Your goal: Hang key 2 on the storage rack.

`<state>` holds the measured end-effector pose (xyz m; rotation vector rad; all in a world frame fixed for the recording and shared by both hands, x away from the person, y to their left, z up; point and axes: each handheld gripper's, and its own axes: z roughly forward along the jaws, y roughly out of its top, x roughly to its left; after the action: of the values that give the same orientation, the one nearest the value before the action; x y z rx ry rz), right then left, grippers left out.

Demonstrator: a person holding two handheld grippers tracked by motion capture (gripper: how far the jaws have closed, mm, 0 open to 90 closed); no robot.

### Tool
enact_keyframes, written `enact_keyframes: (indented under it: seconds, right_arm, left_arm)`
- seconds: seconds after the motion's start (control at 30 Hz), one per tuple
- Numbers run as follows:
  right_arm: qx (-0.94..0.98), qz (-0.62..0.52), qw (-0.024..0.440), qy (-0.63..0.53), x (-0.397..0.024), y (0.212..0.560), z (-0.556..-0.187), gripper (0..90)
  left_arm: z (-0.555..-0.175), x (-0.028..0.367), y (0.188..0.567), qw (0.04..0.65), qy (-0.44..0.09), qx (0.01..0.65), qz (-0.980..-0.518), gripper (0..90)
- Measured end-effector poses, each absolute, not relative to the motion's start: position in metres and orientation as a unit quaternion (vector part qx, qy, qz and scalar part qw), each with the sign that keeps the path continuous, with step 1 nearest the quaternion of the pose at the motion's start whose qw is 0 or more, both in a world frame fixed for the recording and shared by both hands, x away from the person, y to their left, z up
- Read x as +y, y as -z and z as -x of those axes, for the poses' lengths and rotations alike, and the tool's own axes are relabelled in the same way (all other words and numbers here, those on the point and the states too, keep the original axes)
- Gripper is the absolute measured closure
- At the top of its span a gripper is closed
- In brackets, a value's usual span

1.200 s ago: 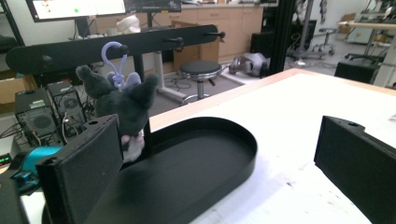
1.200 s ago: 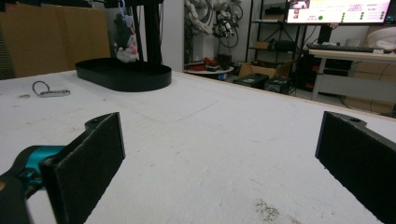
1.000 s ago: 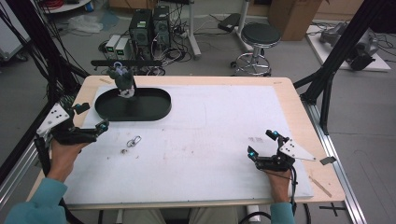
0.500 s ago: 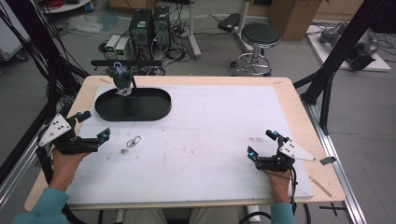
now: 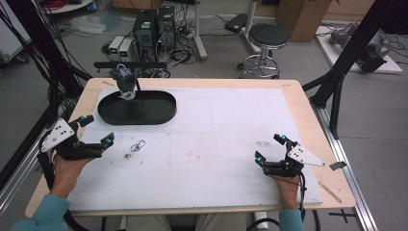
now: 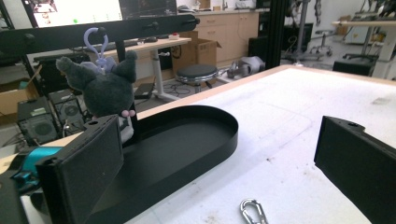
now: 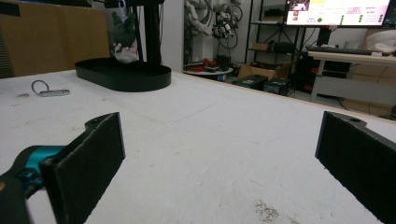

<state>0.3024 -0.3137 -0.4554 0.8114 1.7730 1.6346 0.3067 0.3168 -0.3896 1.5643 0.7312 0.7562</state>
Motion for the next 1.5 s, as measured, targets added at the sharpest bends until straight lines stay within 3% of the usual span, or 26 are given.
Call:
enact_keyframes:
  seconds: [1.07,1.2,1.4,1.5]
  right_arm:
    - [0.665,-0.304,0.294,-0.616,-0.314,0.455,-0.303,0.6]
    - [0.664,-0.306,0.293,-0.617,-0.314,0.455,-0.302,0.6]
    - [0.664,-0.306,0.295,-0.615,-0.314,0.455,-0.302,0.6]
    - [0.663,-0.306,0.294,-0.617,-0.314,0.455,-0.302,0.6]
  left_arm:
    - [-0.33,0.276,0.406,0.451,-0.207,0.302,-0.814,2.4]
    - [-0.332,0.273,0.41,0.442,-0.197,0.294,-0.824,15.5]
    - [-0.337,0.271,0.415,0.424,-0.181,0.301,-0.835,15.8]
    - [-0.338,0.271,0.418,0.422,-0.169,0.305,-0.837,20.1]
